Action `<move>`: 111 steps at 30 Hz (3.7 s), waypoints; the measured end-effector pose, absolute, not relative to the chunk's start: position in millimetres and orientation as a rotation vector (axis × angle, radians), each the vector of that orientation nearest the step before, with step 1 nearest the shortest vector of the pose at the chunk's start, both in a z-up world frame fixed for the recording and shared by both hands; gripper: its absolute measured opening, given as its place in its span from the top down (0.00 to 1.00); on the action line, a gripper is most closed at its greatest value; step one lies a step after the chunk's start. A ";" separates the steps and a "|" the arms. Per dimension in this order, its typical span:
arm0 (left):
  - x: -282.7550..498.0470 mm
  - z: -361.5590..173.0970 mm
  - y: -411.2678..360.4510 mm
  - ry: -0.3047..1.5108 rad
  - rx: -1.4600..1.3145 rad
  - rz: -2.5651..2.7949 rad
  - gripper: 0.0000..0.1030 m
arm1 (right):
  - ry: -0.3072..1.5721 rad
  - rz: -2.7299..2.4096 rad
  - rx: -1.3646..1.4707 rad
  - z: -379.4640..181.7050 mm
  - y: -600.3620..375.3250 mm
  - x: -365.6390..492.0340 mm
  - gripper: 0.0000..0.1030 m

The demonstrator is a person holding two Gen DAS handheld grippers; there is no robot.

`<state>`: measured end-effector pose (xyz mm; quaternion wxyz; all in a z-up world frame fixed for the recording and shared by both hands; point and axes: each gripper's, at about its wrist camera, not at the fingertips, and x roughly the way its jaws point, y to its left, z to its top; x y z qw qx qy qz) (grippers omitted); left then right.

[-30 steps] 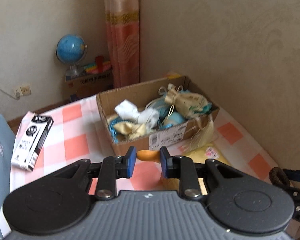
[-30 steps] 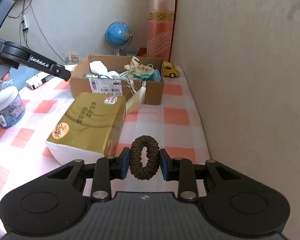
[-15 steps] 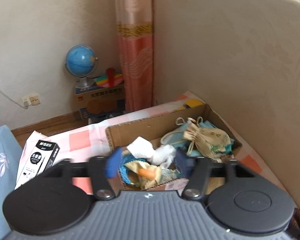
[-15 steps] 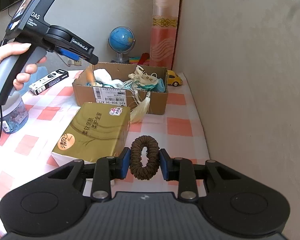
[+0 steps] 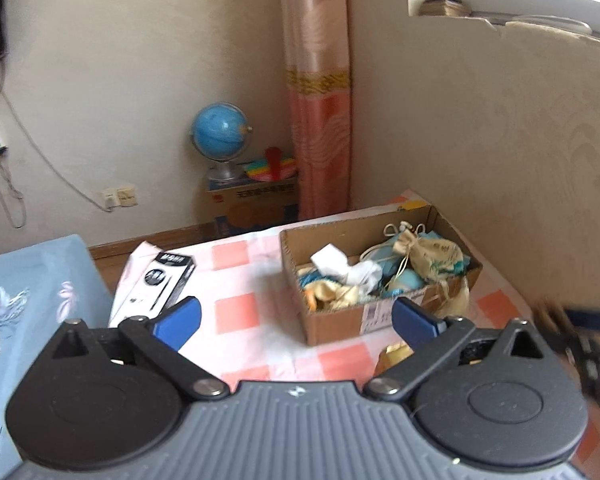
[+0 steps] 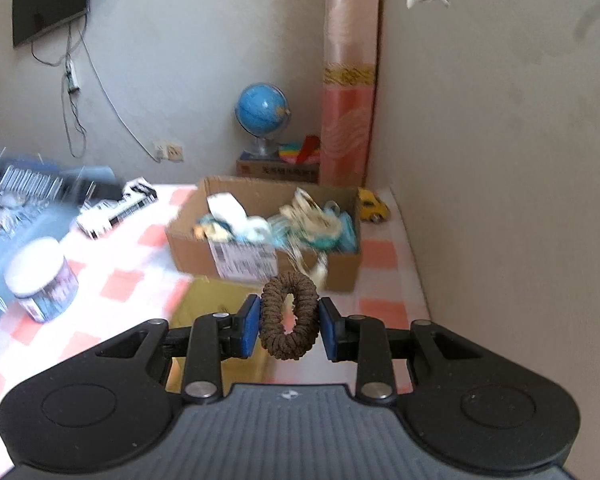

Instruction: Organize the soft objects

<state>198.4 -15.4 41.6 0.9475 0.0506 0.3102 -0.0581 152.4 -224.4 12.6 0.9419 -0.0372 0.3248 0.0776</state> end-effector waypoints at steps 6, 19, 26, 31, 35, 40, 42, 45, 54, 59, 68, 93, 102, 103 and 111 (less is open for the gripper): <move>165.0 33.5 -4.7 0.642 0.079 -0.055 0.01 | 0.646 0.209 -0.057 31.3 -213.3 190.3 0.65; 161.8 12.3 9.2 0.679 0.094 0.036 0.01 | 0.674 0.268 -0.071 43.5 -163.8 313.5 0.55; 167.0 9.3 16.4 0.694 0.082 0.056 0.01 | 0.687 0.245 -0.084 32.7 -152.0 343.4 0.06; 167.9 11.4 16.1 0.719 0.082 0.072 0.01 | 0.727 0.184 -0.057 35.2 -161.4 331.9 0.00; 164.0 15.9 13.4 0.725 0.104 0.115 0.01 | 0.775 0.106 -0.074 37.4 -166.9 305.6 0.00; 152.8 24.1 11.1 0.734 0.089 0.109 0.01 | 0.855 0.032 -0.112 31.1 -171.6 254.2 0.00; 145.3 28.2 7.8 0.732 0.090 0.106 0.01 | 0.866 0.016 -0.122 27.9 -171.0 229.3 0.00; 133.5 32.1 0.5 0.738 0.107 0.099 0.01 | 0.880 0.001 -0.092 26.5 -174.0 195.5 0.00; 94.9 44.0 -14.7 0.743 0.106 0.057 0.01 | 0.885 -0.075 -0.022 34.1 -180.4 125.2 0.00; 77.8 50.9 -18.4 0.734 0.103 0.046 0.01 | 0.866 -0.081 -0.010 39.3 -180.1 101.3 0.00; 61.9 52.9 -19.8 0.733 0.096 0.037 0.01 | 0.835 -0.071 0.000 46.7 -180.5 79.6 0.00; 60.4 43.7 -16.5 0.770 0.061 0.027 0.01 | 0.834 -0.068 0.011 40.3 -176.1 73.2 0.00; 60.5 43.1 -17.9 0.771 0.061 0.027 0.01 | 0.831 -0.067 0.011 39.5 -177.3 73.4 0.00; 60.4 43.1 -18.1 0.772 0.061 0.026 0.01 | 0.831 -0.067 0.012 39.4 -177.2 73.1 0.00; 60.0 43.6 -18.2 0.772 0.060 0.026 0.01 | 0.834 -0.063 0.010 39.0 -176.9 71.9 0.00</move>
